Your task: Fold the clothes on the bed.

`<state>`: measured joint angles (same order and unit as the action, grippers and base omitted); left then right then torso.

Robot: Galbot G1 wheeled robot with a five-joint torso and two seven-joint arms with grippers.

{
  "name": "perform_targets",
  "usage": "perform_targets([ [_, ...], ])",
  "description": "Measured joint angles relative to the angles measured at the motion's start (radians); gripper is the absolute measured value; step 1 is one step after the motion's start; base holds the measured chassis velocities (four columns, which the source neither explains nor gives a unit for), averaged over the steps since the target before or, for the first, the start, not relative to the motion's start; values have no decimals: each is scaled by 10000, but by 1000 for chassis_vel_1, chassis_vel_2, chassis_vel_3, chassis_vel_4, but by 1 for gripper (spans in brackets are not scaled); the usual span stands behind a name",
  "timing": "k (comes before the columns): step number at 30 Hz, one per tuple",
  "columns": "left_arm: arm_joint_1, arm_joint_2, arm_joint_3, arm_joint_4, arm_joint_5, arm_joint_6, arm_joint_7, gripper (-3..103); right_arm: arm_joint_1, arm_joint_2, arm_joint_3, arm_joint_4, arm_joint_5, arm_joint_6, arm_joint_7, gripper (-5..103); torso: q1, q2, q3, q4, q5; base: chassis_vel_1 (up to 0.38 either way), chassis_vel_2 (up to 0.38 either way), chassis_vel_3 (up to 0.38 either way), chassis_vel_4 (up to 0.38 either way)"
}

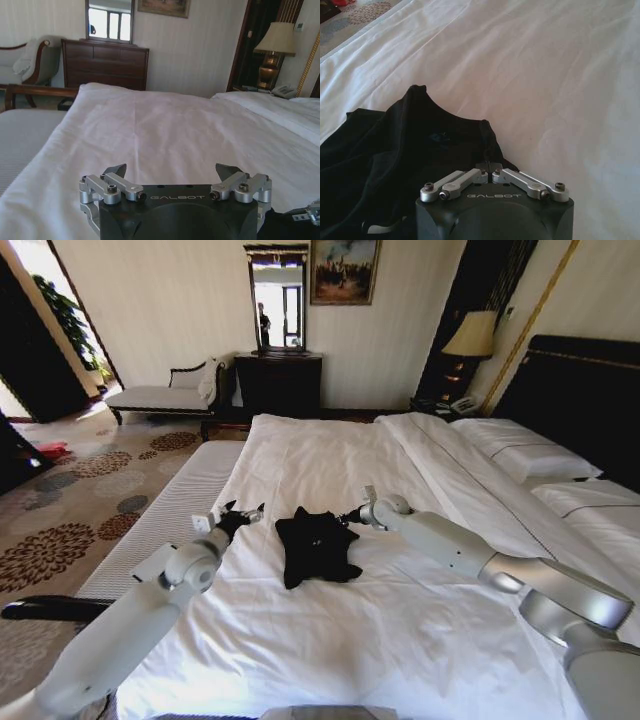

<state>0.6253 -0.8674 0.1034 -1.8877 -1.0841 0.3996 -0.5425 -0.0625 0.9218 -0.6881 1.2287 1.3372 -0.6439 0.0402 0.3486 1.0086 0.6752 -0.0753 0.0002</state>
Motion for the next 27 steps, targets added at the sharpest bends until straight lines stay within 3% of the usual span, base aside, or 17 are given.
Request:
perform_targets([
  [3, -804, -762, 876, 547, -620, 919, -1132, 100, -66, -59, -6, 84, -46, 0, -2, 0, 1, -1, 1, -1, 0, 0, 0, 0, 0],
  [7, -1433, -1382, 1576, 1181, -918, 1458, -1839, 98, -174, -118, 22, 143, -112, 0, -25, 0, -1, 0, -1, 1, 2, 0, 0, 0, 0],
  [11, -1858, -1923, 1924, 1880, -1168, 1640, -2192, 98, -284, -136, 91, 165, -184, 0, -44, 0, -3, 0, -2, 3, 1, 0, 0, 0, 0],
  [18, -2301, -2797, 2177, 3150, -1122, 1698, -2280, 98, -421, -207, 168, 253, -264, 0, -78, 0, -1, 0, -1, 1, 2, 0, 0, 0, 0],
  [27, -2508, -3936, 2346, 4351, -176, 1226, -1742, 98, -356, -272, 20, 290, -302, 9, -181, 0, -2, 0, -2, 1, -1, 0, 0, 0, 0],
])
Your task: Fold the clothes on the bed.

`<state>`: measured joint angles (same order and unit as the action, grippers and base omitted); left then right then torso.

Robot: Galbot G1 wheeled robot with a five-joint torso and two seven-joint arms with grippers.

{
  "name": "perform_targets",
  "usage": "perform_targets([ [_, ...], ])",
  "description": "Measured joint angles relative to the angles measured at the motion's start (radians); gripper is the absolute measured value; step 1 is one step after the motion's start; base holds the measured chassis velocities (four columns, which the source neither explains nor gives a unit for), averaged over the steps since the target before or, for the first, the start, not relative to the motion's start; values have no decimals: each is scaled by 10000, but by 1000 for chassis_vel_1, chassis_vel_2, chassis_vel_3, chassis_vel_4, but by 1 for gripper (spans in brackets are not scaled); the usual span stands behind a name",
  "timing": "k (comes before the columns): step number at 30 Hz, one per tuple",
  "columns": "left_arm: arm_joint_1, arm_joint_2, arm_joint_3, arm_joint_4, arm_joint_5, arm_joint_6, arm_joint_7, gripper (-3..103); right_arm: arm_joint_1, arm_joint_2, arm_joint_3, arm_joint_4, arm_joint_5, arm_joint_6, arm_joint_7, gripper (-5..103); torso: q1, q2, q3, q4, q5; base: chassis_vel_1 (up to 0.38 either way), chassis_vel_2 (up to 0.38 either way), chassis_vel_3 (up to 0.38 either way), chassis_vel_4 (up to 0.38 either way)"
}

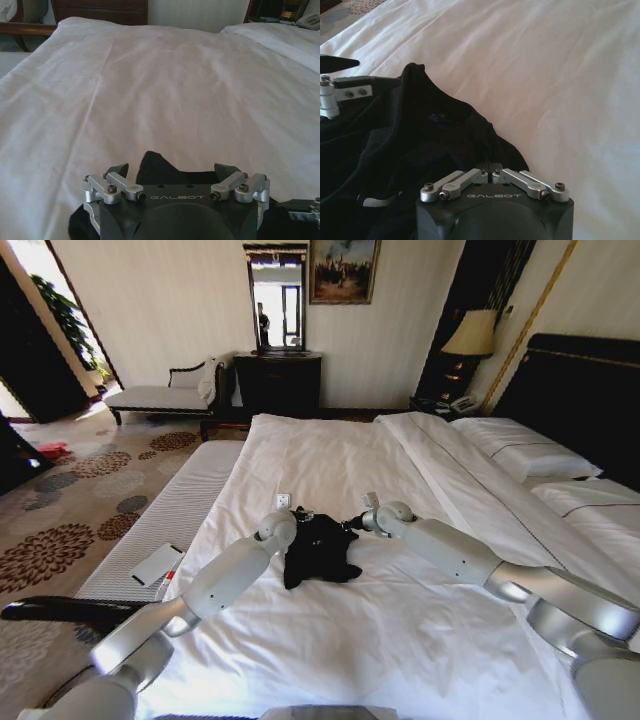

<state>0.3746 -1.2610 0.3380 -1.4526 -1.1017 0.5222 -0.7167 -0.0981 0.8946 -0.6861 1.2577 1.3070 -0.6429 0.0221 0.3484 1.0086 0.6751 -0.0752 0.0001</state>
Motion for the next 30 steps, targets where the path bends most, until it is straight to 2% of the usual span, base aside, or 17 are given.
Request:
perform_targets([
  [7, -87, -473, -48, 608, 120, -17, -54, 96, 1, 20, -10, -5, -7, 2, -9, 0, 0, 0, 0, 0, 1, 0, 0, 0, 0],
  [9, -104, -616, -123, 862, 143, -16, -117, 90, -25, 29, -6, 8, -28, 2, -8, 0, -1, 0, 0, 1, 0, 0, 0, 0, 0],
  [16, -54, -708, -185, 1121, 378, -16, -173, 86, -87, 29, 32, 18, -80, 3, -7, 0, 0, 1, 0, 0, 0, 0, 0, 0, 0],
  [20, -41, -936, -227, 1477, 568, -16, -126, 72, -105, 56, 46, -38, -111, 9, -20, 0, 0, 1, 0, -1, -2, 0, 0, 0, 0],
  [21, -41, -936, -227, 1477, 568, -16, -126, 72, -105, 56, 46, -38, -111, 9, -20, 0, 0, 1, 0, -1, -2, 0, 0, 0, 0],
  [23, -41, -1028, -272, 1628, 664, -19, -109, 64, -107, 82, 50, -43, -117, 9, -20, 0, 0, 0, 0, -1, 0, 0, 0, 0, 0],
  [24, -40, -1055, -283, 1690, 720, -37, -93, 64, -107, 87, 50, -42, -123, 9, -21, 0, 0, 0, 0, -1, 0, 0, 0, 0, 0],
  [25, -40, -1070, -291, 1732, 759, -52, -76, 58, -108, 94, 49, -42, -127, 9, -23, 0, 0, 0, 0, -2, 0, 0, 0, 0, 0],
  [26, -40, -1070, -291, 1732, 759, -52, -76, 58, -108, 94, 49, -42, -127, 9, -23, 0, 0, 0, 0, -2, 0, 0, 0, 0, 0],
  [28, -25, -1077, -314, 1769, 816, -82, -49, 47, -111, 119, 48, -57, -136, 9, -24, 0, 0, 0, 0, -1, -1, 0, 0, 0, 0],
  [29, -18, -1077, -320, 1774, 830, -95, -45, 47, -113, 129, 48, -67, -140, 9, -25, 0, 0, 1, -1, 0, -1, 0, 0, 0, 0],
  [30, 6, -1070, -339, 1782, 863, -134, -40, 42, -116, 141, 39, -89, -154, 9, -27, 0, 0, 1, 0, 2, -1, 0, 0, 0, 0],
])
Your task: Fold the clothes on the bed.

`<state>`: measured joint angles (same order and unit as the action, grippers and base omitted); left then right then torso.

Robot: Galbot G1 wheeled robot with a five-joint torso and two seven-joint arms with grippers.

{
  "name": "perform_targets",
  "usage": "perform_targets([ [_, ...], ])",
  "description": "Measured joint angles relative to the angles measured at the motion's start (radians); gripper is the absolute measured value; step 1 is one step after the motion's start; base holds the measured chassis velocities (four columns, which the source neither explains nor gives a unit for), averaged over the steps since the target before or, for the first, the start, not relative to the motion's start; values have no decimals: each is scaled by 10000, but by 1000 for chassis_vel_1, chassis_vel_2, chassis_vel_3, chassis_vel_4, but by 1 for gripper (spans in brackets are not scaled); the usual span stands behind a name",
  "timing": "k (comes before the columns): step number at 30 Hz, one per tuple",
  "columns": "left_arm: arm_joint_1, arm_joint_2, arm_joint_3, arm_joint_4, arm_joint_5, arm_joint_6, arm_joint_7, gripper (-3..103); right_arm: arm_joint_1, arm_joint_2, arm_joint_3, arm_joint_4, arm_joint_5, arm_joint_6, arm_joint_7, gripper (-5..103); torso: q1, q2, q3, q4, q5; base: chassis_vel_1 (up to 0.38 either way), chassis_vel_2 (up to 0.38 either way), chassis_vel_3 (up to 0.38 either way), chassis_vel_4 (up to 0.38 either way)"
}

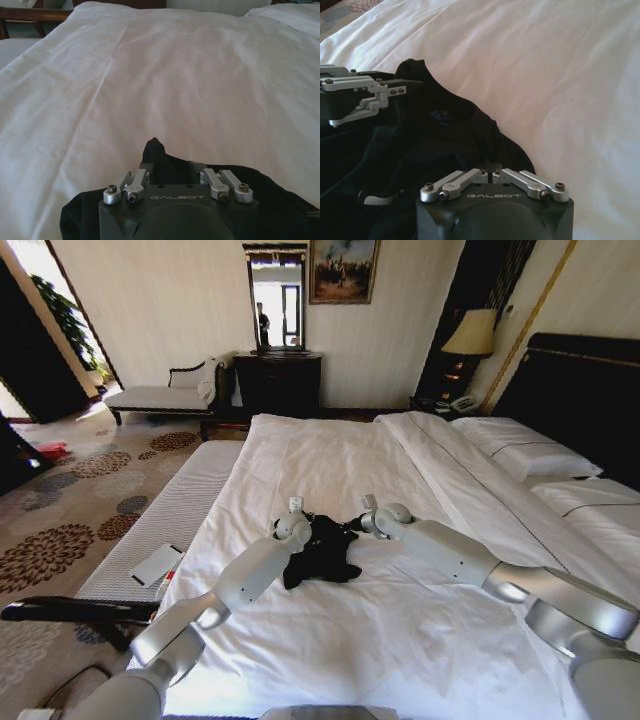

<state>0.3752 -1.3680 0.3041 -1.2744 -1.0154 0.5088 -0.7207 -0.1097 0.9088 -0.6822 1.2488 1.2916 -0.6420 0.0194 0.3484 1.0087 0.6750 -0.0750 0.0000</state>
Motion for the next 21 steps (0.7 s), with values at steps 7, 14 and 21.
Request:
perform_targets([
  [7, 103, 80, -94, -47, 26, -46, -5, 20, -8, 42, -26, -50, -35, 0, -6, 0, 0, 0, 0, -2, 0, 0, 0, 0, 0],
  [14, 267, 379, -154, -336, -142, -42, -136, 0, -7, 79, -45, -72, -36, 0, -5, 0, 0, 0, 0, -2, 0, 0, 0, 0, 0],
  [21, 375, 842, -207, -787, -255, -16, -183, 0, -25, 79, 4, -29, -42, 7, 27, 0, 0, -1, 0, -2, -1, 0, 0, 0, 0],
])
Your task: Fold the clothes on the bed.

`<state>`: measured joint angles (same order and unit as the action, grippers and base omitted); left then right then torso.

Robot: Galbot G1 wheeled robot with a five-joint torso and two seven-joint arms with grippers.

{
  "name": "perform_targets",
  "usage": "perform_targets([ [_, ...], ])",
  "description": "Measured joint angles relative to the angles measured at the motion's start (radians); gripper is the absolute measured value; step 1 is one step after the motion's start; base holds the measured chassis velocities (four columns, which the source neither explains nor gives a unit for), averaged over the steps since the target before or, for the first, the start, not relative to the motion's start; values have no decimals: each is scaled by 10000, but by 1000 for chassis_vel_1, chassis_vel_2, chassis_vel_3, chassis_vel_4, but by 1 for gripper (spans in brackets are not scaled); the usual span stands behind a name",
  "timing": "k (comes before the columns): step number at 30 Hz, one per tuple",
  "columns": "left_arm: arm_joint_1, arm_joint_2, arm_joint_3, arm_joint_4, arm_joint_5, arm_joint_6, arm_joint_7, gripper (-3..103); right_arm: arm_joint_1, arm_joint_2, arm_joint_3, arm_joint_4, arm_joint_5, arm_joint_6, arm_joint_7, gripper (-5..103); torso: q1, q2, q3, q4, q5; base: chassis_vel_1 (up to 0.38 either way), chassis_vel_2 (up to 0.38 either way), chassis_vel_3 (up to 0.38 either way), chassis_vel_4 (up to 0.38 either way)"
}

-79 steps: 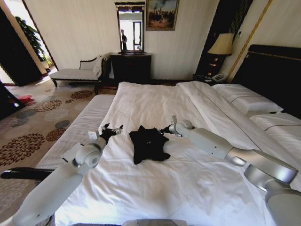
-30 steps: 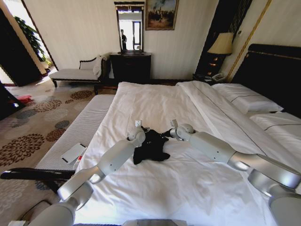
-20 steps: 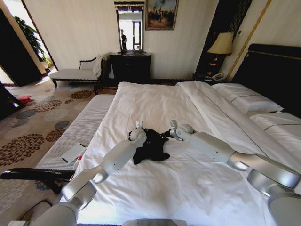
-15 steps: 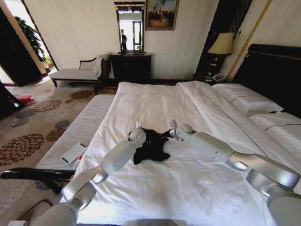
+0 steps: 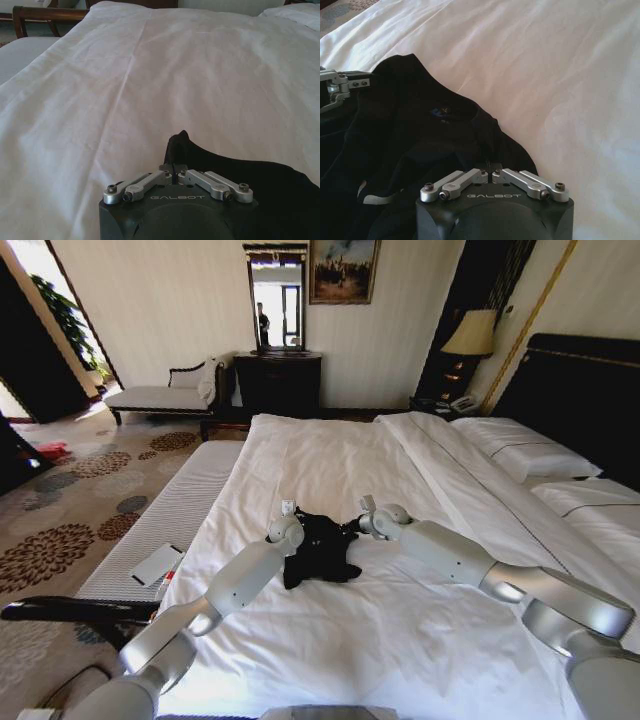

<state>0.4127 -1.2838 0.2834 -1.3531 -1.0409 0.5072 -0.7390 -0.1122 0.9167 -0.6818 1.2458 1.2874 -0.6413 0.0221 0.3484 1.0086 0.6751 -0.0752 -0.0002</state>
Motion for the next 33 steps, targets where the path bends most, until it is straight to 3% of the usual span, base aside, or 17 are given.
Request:
perform_targets([
  [12, 280, 1403, -1, -2032, 53, -28, 0, 0, -377, -397, 1103, 1353, -1010, 743, 644, 0, -1, 1, -1, 0, -1, 0, 0, 0, 0],
  [19, 230, 2359, -94, -3232, 427, -244, 493, 0, -1164, -792, 2496, 2640, -1564, 1070, 1297, 0, -1, 1, -1, 1, 1, 0, 0, 0, 0],
  [33, -426, 3677, -452, -5029, 444, -491, 1421, 0, -2022, -1898, 4298, 4460, -2512, 1613, 1599, 0, -1, 1, -1, 0, 1, 0, 0, 0, 0],
])
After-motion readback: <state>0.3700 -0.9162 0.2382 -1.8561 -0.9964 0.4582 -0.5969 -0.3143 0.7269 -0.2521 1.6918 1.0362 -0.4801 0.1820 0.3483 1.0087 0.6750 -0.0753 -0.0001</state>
